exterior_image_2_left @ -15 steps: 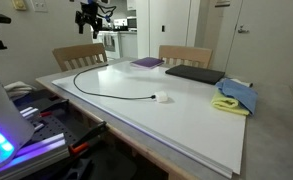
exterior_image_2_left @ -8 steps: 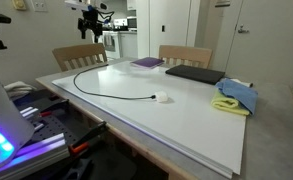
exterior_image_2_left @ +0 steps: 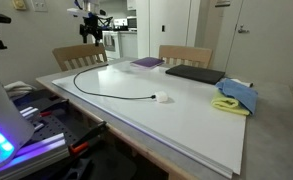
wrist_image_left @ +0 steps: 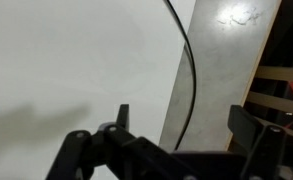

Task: Fold the charging cable

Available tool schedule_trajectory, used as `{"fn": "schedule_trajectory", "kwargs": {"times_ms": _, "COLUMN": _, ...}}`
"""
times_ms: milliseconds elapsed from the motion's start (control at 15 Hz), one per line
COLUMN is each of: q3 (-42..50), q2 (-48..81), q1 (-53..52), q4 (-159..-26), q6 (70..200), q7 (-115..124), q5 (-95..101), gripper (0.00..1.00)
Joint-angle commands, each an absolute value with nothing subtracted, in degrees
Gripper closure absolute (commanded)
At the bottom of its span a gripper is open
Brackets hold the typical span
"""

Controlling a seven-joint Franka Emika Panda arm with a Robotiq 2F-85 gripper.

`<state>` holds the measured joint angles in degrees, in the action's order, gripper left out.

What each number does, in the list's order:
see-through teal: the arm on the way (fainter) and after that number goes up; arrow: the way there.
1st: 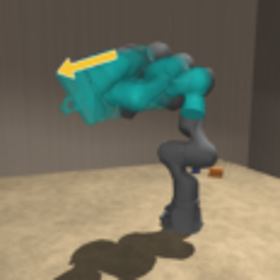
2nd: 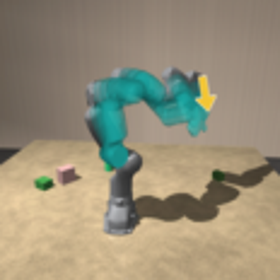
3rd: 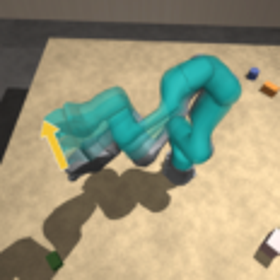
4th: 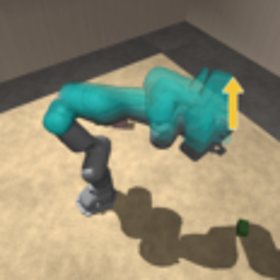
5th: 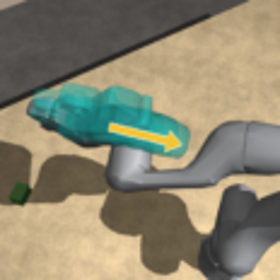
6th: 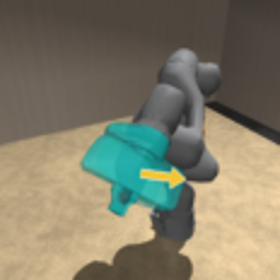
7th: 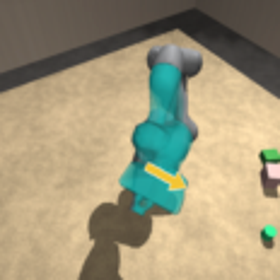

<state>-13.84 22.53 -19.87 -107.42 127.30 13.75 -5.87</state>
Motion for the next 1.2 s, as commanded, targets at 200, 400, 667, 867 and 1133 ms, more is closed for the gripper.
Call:
{"fn": "schedule_trajectory", "kwargs": {"times_ms": 200, "q3": -14.4, "q2": 25.5, "q1": -20.6, "q4": -103.3, "q6": 124.8, "q7": 12.0, "q5": -7.0, "gripper": 0.00}}
{"fn": "schedule_trajectory", "kwargs": {"times_ms": 400, "q3": -14.5, "q2": 25.9, "q1": -20.6, "q4": -102.1, "q6": 123.5, "q7": 11.6, "q5": -7.2, "gripper": 0.00}}
{"fn": "schedule_trajectory", "kwargs": {"times_ms": 667, "q3": -13.9, "q2": 22.8, "q1": -21.7, "q4": -106.4, "q6": 129.5, "q7": 15.2, "q5": -6.3, "gripper": 0.00}}
{"fn": "schedule_trajectory", "kwargs": {"times_ms": 867, "q3": -12.4, "q2": 24.4, "q1": -24.3, "q4": -107.7, "q6": 137.3, "q7": 21.4, "q5": -2.2, "gripper": 0.00}}
{"fn": "schedule_trajectory", "kwargs": {"times_ms": 1133, "q3": -11.2, "q2": 29.4, "q1": -26.8, "q4": -105.4, "q6": 140.6, "q7": 24.5, "q5": 1.6, "gripper": 0.00}}
